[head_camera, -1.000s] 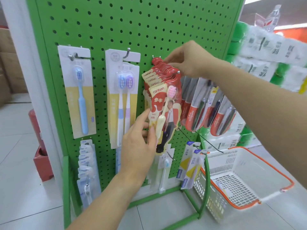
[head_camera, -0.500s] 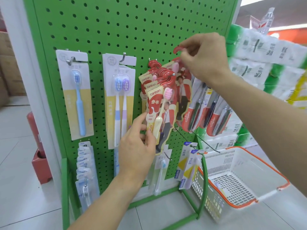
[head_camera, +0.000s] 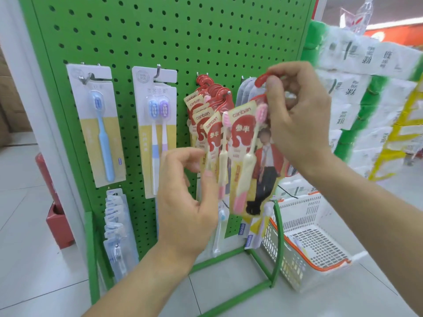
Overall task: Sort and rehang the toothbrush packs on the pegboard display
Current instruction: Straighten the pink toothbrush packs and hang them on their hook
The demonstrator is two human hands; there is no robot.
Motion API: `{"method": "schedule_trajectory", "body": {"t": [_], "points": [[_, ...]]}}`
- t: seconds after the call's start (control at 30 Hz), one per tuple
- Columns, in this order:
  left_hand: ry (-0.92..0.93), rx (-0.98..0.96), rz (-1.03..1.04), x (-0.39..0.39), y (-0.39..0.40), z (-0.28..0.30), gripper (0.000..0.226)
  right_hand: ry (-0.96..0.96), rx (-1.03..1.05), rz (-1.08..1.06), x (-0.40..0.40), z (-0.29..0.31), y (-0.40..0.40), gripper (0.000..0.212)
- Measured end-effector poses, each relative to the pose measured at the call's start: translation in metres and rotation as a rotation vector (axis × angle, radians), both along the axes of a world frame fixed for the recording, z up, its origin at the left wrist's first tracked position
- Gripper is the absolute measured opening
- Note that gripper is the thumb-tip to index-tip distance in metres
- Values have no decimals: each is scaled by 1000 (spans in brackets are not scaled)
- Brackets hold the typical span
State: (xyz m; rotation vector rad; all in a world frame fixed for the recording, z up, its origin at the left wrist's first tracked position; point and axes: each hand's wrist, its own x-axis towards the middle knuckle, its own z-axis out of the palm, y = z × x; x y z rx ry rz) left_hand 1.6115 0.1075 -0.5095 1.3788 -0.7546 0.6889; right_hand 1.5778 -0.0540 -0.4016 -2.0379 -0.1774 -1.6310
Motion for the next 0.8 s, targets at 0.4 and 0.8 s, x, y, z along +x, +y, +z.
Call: {"method": "schedule_trajectory", "body": {"t": [0.4,0.8], "points": [[457,374,-507,-4,13,-37,11,537,498,349,-16,-122,20,22],[860,649,-684,4,23,-61,12,867,371,355,-31,-167,6,8]]}}
